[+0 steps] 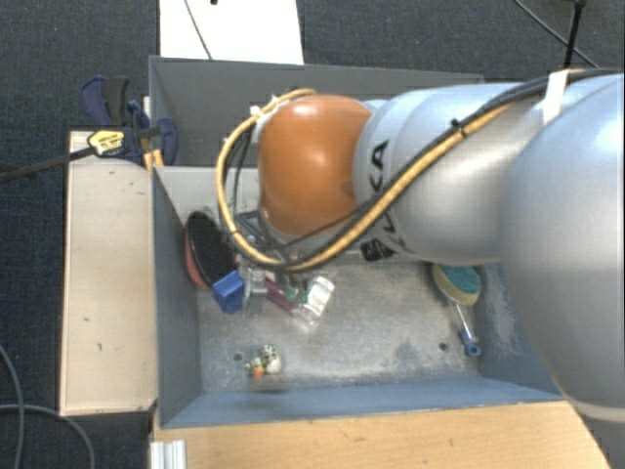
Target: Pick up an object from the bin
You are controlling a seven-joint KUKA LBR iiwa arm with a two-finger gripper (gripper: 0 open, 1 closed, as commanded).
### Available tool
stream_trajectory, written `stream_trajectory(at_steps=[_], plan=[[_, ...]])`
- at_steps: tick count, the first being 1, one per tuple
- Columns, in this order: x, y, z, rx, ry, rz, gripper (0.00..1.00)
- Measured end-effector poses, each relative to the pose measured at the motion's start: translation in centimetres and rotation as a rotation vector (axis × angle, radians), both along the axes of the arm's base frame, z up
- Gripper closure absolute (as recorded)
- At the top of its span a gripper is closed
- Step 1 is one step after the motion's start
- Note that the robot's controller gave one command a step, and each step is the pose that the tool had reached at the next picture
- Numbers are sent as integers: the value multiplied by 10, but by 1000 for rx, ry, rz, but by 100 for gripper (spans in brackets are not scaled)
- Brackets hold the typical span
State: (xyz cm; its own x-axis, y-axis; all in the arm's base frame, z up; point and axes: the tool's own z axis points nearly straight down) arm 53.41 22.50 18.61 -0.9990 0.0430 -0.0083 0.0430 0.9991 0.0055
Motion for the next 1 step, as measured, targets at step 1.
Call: stream_trajectory(at_steps=[1], plan=[[-1, -2, -5, -4, 7, -3, 0]])
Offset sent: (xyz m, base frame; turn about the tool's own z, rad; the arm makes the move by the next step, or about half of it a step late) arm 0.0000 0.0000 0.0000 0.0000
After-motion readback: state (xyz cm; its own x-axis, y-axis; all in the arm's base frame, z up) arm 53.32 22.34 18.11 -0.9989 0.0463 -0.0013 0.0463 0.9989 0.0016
